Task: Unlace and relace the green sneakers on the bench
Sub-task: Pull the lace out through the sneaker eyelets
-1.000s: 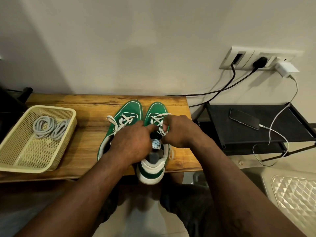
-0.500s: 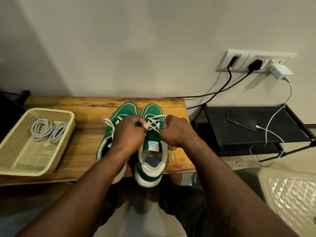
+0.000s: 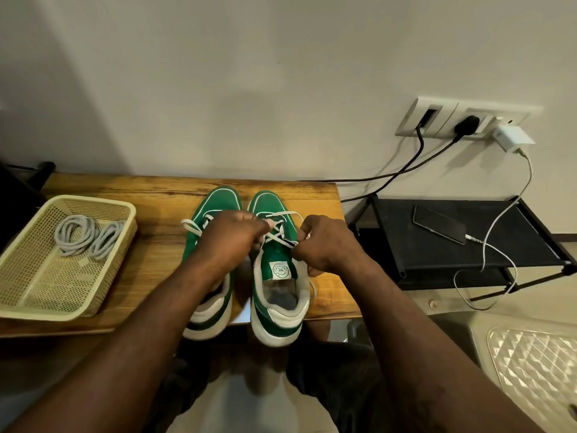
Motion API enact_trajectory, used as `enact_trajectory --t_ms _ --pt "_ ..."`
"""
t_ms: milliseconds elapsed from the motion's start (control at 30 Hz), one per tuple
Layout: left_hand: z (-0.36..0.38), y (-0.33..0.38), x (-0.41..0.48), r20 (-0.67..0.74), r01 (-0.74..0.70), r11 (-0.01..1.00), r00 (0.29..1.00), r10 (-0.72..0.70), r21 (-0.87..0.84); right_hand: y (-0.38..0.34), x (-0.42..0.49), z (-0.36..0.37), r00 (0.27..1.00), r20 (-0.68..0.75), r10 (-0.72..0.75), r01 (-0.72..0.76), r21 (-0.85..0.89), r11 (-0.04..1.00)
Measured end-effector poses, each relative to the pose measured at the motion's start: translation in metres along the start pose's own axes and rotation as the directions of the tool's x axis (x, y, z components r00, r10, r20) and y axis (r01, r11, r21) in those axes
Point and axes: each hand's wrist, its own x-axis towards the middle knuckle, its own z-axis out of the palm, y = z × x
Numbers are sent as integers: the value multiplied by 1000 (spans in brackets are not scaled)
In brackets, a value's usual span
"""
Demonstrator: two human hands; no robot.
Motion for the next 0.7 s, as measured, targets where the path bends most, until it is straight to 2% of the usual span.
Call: enact_trajectory --t_ms 33,100,133,167,200,233,267,300,333,367,433,500,533,567,600,633,667,700 --pt "-2 -3 2 28 -30 987 999 26 160 0 1 1 1000 -4 4 -4 18 1000" --pt "0 -10 1 116 -69 878 993 15 474 1 4 1 1000 -5 15 -14 47 999" --pt "2 -10 0 110 -77 856 994 24 512 1 4 1 1000 1 20 -20 53 998" --pt "3 -8 -1 90 -84 886 995 48 457 2 5 1 1000 7 28 -28 58 998" --pt "3 -4 -4 59 -91 947 995 76 308 2 5 1 999 9 35 -35 61 998" --pt "1 1 -7 26 -109 991 994 107 77 3 5 1 999 5 37 -37 62 997" --pt "-1 4 -7 -8 -140 978 990 140 -154 4 6 1 999 -3 43 -42 63 997" --pt "-5 6 -6 -35 -166 940 986 163 -298 4 6 1 999 -11 44 -43 65 997" --pt "-10 7 -6 -38 -187 930 982 184 -317 5 7 0 999 -13 43 -42 66 997" --pt "-14 6 -5 -14 -200 951 979 203 -237 5 7 0 999 -10 41 -40 69 997" --pt "-18 -2 -4 133 -174 974 979 155 146 4 7 1 999 -2 33 -32 83 996" --pt "-14 -6 -8 289 -187 855 956 46 484 3 7 3 1000 -8 20 -19 72 997" --pt "-9 -5 -9 290 -214 829 955 66 517 2 7 2 1000 -10 18 -18 69 997" --pt "-4 -3 -10 243 -234 875 960 140 423 2 7 2 1000 -9 18 -18 71 997" --pt "0 1 -11 118 -247 947 967 226 205 3 7 2 1000 -9 21 -20 70 997" --pt "1 6 -11 -39 -275 957 961 273 -96 3 7 2 1000 -7 18 -17 71 997" --pt "-1 9 -10 -152 -305 883 951 268 -356 3 6 2 1000 -6 18 -18 71 997" --pt "-4 12 -9 -187 -298 816 954 235 -495 3 6 2 1000 -8 18 -18 70 997"
